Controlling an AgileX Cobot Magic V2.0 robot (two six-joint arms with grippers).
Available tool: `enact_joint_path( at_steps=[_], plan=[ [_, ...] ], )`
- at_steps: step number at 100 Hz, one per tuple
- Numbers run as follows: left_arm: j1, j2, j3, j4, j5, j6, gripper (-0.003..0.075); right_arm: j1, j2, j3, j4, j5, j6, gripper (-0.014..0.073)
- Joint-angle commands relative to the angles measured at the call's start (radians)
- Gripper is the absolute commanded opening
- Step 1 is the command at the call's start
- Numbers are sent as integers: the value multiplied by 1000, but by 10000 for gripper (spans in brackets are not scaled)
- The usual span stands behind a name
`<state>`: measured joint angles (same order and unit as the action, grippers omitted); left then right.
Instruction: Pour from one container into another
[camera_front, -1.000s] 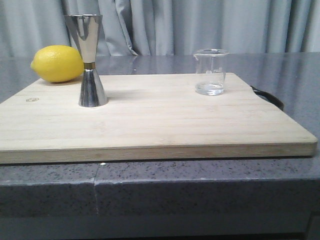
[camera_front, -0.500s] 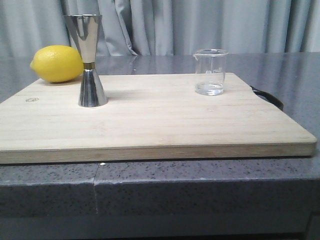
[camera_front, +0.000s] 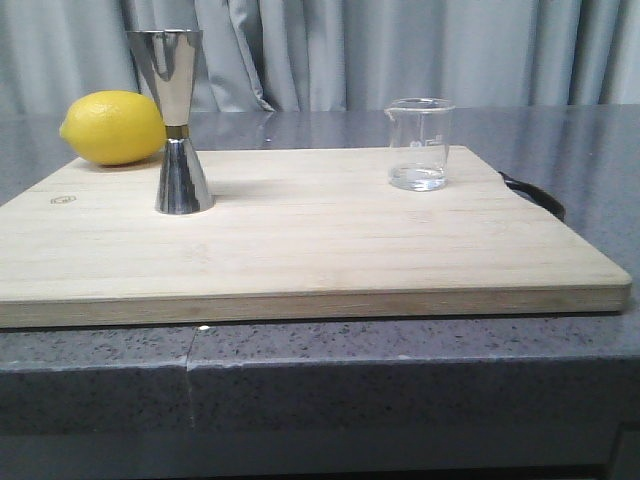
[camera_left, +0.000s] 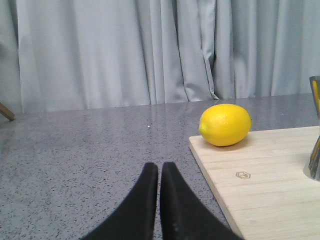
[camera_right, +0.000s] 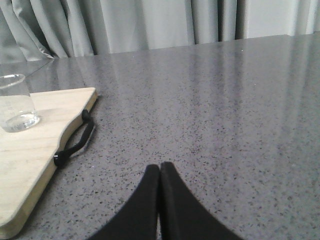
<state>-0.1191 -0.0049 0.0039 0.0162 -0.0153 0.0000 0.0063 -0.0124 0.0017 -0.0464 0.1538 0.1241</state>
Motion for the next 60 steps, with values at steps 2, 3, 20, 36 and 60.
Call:
enact_joint_path(
  at_steps=[2,3,20,36,60],
  plan=[
    [1,-25,35,-1,-79,0,-19,-7,-15,2,-8,-118,18,-67],
    [1,-25,35,-1,-79,0,-19,-7,-15,4,-8,-120,21,-67],
    [1,-25,35,-1,-79,0,-19,-7,-15,39,-4,-147,39,-67],
    [1,-25,35,-1,-79,0,-19,-7,-15,39,-4,-148,39,-67],
    [1,-25,35,-1,-79,0,-19,-7,-15,39,-4,-145,39,-67]
  ],
)
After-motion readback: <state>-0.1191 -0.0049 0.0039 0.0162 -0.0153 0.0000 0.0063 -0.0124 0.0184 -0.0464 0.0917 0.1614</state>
